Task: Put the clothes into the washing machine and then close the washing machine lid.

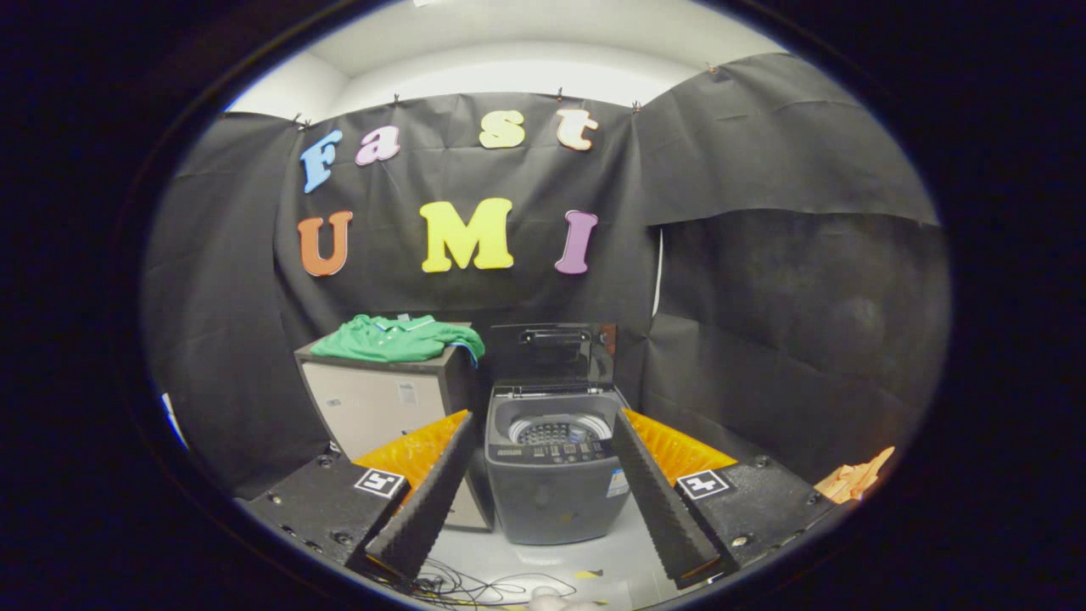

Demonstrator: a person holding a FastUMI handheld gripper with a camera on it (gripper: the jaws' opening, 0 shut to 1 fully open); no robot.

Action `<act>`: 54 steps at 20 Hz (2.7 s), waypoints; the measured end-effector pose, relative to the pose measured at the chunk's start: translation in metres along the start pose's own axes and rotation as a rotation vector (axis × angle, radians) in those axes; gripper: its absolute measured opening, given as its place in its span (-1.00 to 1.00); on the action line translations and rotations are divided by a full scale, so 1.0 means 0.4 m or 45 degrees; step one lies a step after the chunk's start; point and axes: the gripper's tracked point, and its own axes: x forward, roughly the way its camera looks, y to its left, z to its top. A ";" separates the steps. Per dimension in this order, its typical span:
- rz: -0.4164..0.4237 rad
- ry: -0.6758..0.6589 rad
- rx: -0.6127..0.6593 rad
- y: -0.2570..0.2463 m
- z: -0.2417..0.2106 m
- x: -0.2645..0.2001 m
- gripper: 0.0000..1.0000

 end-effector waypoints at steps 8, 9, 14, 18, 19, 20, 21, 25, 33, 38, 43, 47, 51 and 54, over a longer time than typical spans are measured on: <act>0.071 -0.052 0.034 0.119 0.168 0.269 1.00; 0.091 -0.042 0.039 0.141 0.183 0.305 1.00; 0.140 -0.001 0.071 0.251 0.254 0.489 1.00; 0.195 0.049 0.107 0.362 0.282 0.614 1.00; 0.209 0.067 0.117 0.393 0.286 0.642 1.00; 0.226 0.083 0.125 0.426 0.290 0.669 1.00; 0.241 0.101 0.132 0.459 0.290 0.696 1.00; 0.298 0.184 0.125 0.591 0.269 0.788 1.00; 0.370 0.386 0.023 0.807 0.132 0.905 1.00; 0.364 0.516 0.015 0.883 0.043 0.966 1.00; 0.302 0.608 0.056 0.914 -0.003 1.032 1.00; 0.252 0.618 -0.011 0.929 -0.017 1.045 1.00; 0.211 0.576 -0.091 0.936 -0.032 1.042 1.00; 0.247 0.569 -0.128 0.929 -0.032 1.044 0.98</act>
